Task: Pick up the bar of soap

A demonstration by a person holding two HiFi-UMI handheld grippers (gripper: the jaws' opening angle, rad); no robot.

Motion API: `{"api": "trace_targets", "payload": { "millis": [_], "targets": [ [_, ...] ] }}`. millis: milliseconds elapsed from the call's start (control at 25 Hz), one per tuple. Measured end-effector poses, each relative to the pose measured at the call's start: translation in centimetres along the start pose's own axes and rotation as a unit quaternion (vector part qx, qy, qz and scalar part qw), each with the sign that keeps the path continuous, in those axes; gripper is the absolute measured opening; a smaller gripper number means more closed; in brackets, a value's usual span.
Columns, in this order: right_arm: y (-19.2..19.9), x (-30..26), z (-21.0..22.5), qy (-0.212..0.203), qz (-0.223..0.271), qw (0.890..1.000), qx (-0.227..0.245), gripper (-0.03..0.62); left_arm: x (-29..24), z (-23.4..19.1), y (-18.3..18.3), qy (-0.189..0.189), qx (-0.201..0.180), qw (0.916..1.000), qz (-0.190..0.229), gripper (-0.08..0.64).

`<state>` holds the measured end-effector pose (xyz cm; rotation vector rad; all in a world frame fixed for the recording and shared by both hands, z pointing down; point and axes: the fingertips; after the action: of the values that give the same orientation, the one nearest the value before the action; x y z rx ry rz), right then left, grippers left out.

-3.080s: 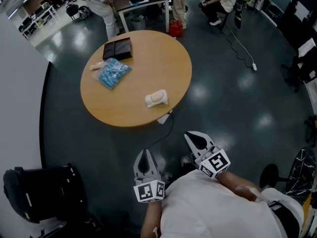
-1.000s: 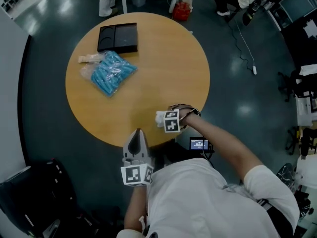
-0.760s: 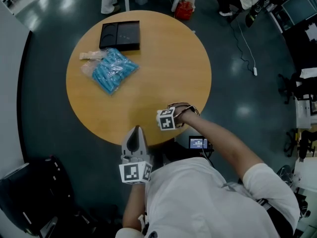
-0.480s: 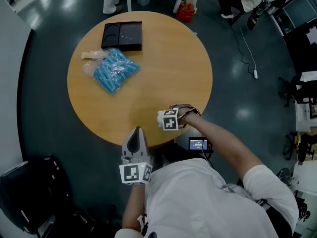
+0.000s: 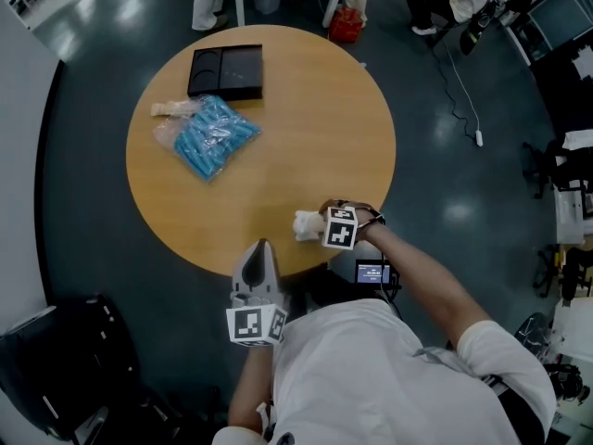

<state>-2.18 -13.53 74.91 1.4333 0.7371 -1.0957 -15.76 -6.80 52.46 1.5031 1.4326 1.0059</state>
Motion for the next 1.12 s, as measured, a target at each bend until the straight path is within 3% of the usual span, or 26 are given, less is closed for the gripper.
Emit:
{"api": "trace_targets", "payload": {
  "millis": [80,160,240,280,360,400,520,560,600,640,720,840,1120],
  "targets": [
    [-0.8,1.3,-0.1,0.009,0.046,0.998,-0.029,0.258,-0.2,0.3,-0.1,0.005,-0.002,1.0000,0.000,0.006],
    [-2.0,3.4,-0.3,0.019,0.118,0.990,-0.082,0.258,-0.4,0.7,-0.2,0.007,-0.003,1.0000,0.000,0.006],
    [-3.3,6.5,-0.4,0.033,0.208,0.966,-0.149,0.258,-0.6,1.2,-0.3,0.011,-0.003,0.9999,-0.002,0.006],
    [-3.9,8.4,-0.4,0.041,0.258,0.948,-0.182,0.258,-0.7,1.4,-0.4,0.013,-0.002,0.9999,-0.003,0.006],
    [-5.1,12.7,-0.6,0.053,0.364,0.898,-0.242,0.258,-1.0,2.1,-0.4,0.017,0.001,0.9998,-0.003,0.006],
    [-5.6,15.1,-0.6,0.059,0.420,0.865,-0.270,0.258,-1.2,2.5,-0.5,0.021,0.003,0.9998,-0.003,0.006],
    [-6.9,22.5,-1.0,0.081,0.576,0.745,-0.327,0.258,-1.7,3.7,-0.7,0.037,0.006,0.9993,-0.005,0.006],
    [-7.0,24.6,-1.2,0.094,0.612,0.711,-0.333,0.258,-1.9,4.1,-0.7,0.041,0.008,0.9991,-0.006,0.006],
    [-7.0,26.4,-1.3,0.110,0.638,0.685,-0.334,0.258,-2.2,4.5,-0.7,0.045,0.009,0.9989,-0.006,0.006],
    [-7.0,27.7,-1.3,0.128,0.654,0.668,-0.331,0.258,-2.5,5.0,-0.6,0.049,0.010,0.9987,-0.007,0.006],
    [-6.7,29.2,-1.2,0.168,0.666,0.654,-0.318,0.258,-3.2,5.8,-0.4,0.059,0.012,0.9982,-0.008,0.006],
    [-6.3,29.6,-0.9,0.207,0.660,0.657,-0.301,0.258,-4.2,6.6,-0.3,0.068,0.017,0.9975,-0.009,0.006],
    [-6.4,29.8,-0.7,0.223,0.656,0.659,-0.292,0.258,-5.3,7.7,-1.5,0.074,0.009,0.9972,0.006,0.006]
  ]
}}
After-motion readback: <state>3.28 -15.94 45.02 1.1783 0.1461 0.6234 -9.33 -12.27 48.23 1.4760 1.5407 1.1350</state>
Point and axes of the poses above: the fingertips, and each gripper's own axes: x backward along the fingers, z to its right, y out of its underside, and after that the axes turned 11 degrees about z, right-handed
